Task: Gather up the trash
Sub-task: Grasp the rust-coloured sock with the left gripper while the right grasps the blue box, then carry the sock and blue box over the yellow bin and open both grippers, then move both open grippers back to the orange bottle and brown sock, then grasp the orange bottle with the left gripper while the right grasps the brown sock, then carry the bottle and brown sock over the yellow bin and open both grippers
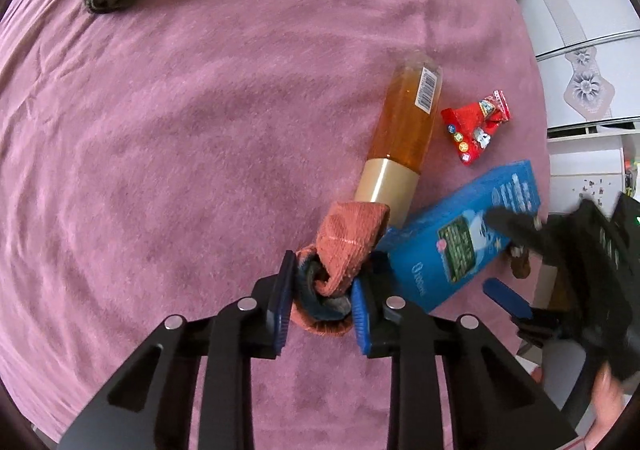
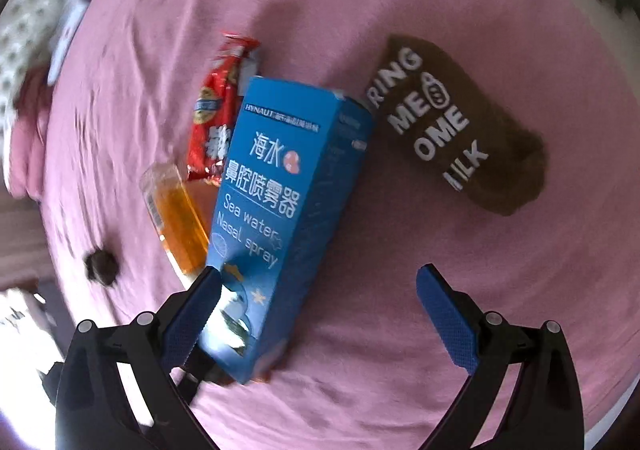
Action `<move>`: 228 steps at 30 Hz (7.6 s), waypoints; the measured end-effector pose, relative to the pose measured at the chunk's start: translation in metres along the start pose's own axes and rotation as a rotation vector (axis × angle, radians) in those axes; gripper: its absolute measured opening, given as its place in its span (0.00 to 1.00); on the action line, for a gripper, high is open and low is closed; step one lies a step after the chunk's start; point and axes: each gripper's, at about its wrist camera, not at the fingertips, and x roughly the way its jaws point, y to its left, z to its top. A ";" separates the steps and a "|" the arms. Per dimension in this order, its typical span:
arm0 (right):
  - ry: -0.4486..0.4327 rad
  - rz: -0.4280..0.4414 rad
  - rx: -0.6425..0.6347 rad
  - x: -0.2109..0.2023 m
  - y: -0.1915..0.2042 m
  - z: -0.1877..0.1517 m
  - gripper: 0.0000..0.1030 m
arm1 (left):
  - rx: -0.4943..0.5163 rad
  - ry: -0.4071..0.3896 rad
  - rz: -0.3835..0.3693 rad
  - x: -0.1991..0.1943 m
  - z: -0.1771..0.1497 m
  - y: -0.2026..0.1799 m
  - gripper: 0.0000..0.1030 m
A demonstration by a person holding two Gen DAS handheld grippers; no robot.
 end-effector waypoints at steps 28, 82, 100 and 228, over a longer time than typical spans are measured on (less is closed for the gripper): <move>-0.004 -0.136 -0.375 0.006 0.005 -0.008 0.43 | 0.032 -0.010 0.028 0.004 -0.022 -0.014 0.21; -0.226 -0.112 -0.148 -0.253 -0.432 0.023 0.43 | 0.692 0.233 -0.047 0.137 -0.239 -0.466 0.21; -0.286 -0.124 -0.096 -0.262 -0.452 0.061 0.62 | 0.712 0.190 -0.027 0.148 -0.225 -0.491 0.80; -0.008 0.024 -0.419 -0.181 -0.265 -0.070 0.11 | 0.448 0.198 0.041 0.060 -0.190 -0.261 0.31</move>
